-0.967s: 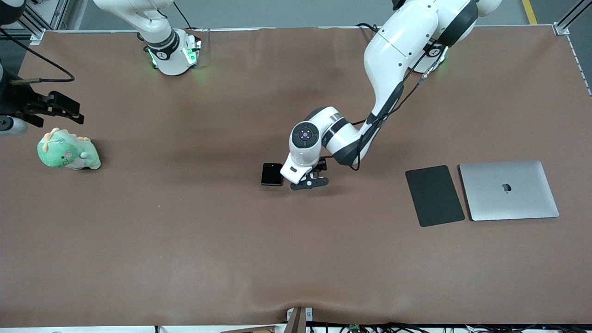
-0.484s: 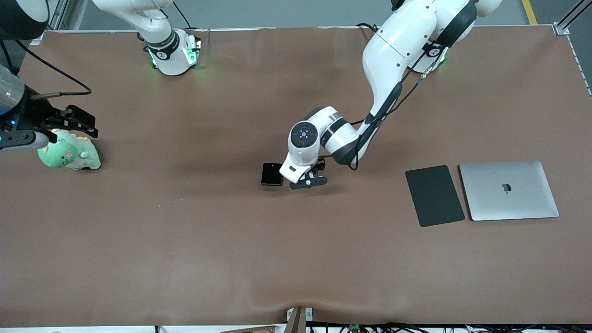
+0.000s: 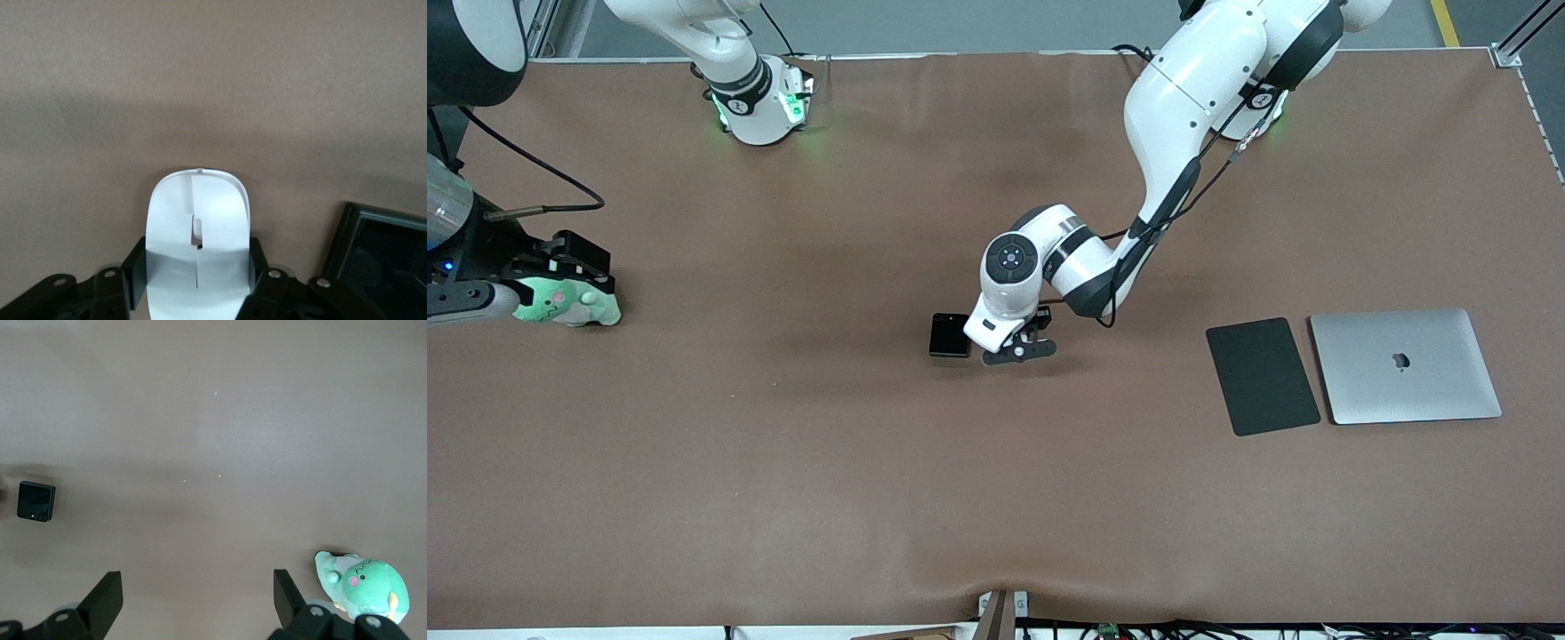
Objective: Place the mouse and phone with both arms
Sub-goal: 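Carry the mouse to the grey pad while the right gripper reaches out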
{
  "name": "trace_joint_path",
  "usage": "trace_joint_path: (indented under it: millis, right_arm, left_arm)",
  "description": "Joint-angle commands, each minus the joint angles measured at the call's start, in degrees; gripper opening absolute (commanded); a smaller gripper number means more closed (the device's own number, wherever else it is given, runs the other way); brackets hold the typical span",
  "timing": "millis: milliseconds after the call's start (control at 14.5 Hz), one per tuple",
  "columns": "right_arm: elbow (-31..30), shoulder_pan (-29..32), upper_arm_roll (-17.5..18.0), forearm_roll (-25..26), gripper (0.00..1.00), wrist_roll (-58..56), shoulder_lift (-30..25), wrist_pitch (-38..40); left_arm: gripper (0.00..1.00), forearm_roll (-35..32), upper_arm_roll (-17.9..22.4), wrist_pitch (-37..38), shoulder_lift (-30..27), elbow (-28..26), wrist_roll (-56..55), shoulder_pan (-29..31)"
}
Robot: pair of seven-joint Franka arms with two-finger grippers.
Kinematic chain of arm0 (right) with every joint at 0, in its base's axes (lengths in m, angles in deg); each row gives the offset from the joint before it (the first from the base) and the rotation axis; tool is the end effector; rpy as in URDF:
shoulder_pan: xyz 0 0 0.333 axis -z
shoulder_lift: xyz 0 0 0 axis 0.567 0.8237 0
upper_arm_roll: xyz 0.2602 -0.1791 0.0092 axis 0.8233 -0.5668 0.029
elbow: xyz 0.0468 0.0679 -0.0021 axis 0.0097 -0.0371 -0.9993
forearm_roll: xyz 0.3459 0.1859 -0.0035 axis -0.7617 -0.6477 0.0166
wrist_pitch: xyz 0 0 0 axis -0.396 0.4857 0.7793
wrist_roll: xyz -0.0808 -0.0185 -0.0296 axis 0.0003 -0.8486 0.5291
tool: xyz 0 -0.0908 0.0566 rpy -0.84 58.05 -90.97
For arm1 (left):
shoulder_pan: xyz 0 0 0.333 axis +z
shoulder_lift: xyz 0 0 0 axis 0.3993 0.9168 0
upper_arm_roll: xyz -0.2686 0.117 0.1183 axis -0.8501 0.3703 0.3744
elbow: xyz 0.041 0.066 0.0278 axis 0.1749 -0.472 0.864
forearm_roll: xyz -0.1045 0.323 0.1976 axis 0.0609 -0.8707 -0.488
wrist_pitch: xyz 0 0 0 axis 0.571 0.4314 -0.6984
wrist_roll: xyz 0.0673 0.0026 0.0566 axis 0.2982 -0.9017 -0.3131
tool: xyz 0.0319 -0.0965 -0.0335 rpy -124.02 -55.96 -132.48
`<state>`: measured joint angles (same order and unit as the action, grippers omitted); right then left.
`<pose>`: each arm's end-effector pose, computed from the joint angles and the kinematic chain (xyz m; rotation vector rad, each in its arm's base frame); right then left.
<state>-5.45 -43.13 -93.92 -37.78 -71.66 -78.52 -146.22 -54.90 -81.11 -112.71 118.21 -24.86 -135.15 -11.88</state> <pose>0.6057 0.0412 0.6046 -3.1313 -0.2412 0.0010 0.5132 -0.5142 0.1818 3.1148 0.2373 -0.0450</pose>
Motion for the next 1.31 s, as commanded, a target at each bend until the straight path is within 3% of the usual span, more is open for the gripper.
trace_joint_path:
  millis: [0,415,760,898,1244]
  right_arm:
    - [2.18,-1.61,-0.27,0.79,1.0,-1.61,5.29,0.41]
    - [0.69,-4.77,-0.35,1.49,1.0,-0.39,7.84,-1.78]
    - [1.04,-7.93,-0.27,0.52,1.0,10.06,13.29,-5.04]
    - [3.4,-9.51,-0.35,1.66,1.0,9.64,17.06,-4.95]
    - [3.24,-9.96,-0.35,4.48,1.0,2.78,19.27,-5.04]
  left_arm:
    - [0.15,-2.22,0.17,0.29,-1.41,0.69,-1.56,0.26]
    - [0.13,-2.22,0.08,3.18,-6.94,0.42,-0.94,3.77]
    - [0.12,-1.79,-0.53,7.4,-13.27,-0.28,6.96,10.18]
    - [0.11,-1.43,-0.62,8.9,-15.29,-1.41,10.12,12.2]
    - [0.09,-1.26,-0.88,10.22,-19.08,-5.81,19.7,18.71]
